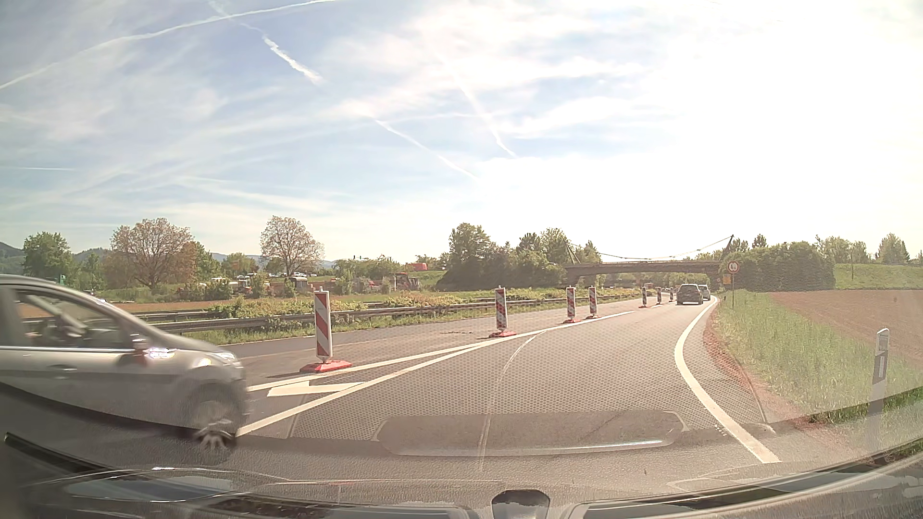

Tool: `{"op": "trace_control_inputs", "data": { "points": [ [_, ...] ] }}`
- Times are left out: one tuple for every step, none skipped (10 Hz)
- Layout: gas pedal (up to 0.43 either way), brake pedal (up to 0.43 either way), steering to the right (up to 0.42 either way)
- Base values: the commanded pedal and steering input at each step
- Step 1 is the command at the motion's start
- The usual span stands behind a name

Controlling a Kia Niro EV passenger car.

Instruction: Follow the waypoints while adhering to traffic rules and regulations

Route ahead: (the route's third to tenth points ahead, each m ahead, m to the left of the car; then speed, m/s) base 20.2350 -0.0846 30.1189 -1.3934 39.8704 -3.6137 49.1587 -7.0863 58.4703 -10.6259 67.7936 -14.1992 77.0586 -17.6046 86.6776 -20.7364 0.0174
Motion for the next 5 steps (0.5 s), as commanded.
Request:
{"op": "trace_control_inputs", "data": {
  "points": [
    [0.000,0.293,0.062],
    [0.000,0.293,0.062],
    [0.000,0.293,0.062],
    [0.000,0.293,0.062],
    [0.000,0.293,0.063]
  ]
}}
